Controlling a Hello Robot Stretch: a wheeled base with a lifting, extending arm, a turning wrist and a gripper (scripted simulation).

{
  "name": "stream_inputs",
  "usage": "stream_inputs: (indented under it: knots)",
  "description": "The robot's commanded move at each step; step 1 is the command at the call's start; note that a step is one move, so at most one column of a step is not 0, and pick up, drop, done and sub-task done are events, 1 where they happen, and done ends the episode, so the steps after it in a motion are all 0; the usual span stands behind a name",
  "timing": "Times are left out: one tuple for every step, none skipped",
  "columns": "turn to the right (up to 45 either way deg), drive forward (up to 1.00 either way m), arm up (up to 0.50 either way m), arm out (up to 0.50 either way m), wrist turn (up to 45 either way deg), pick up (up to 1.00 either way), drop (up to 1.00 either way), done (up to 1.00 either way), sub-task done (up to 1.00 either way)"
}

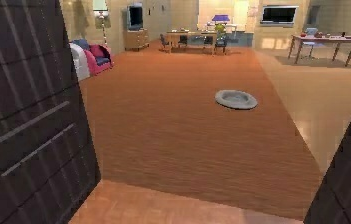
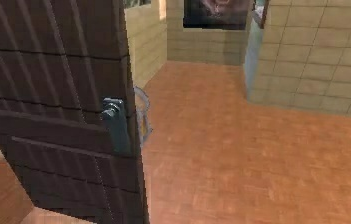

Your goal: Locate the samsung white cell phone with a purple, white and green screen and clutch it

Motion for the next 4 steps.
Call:
stream_inputs:
  knots:
    - [6.0,0.0,0.0,0.0,0.0,0.0,0.0,0.0,0.0]
    - [0.0,1.0,0.0,0.0,0.0,0.0,0.0,0.0,0.0]
    - [6.0,0.0,0.0,0.0,0.0,0.0,0.0,0.0,0.0]
    - [0.0,0.5,0.0,0.0,0.0,0.0,0.0,0.0,0.0]
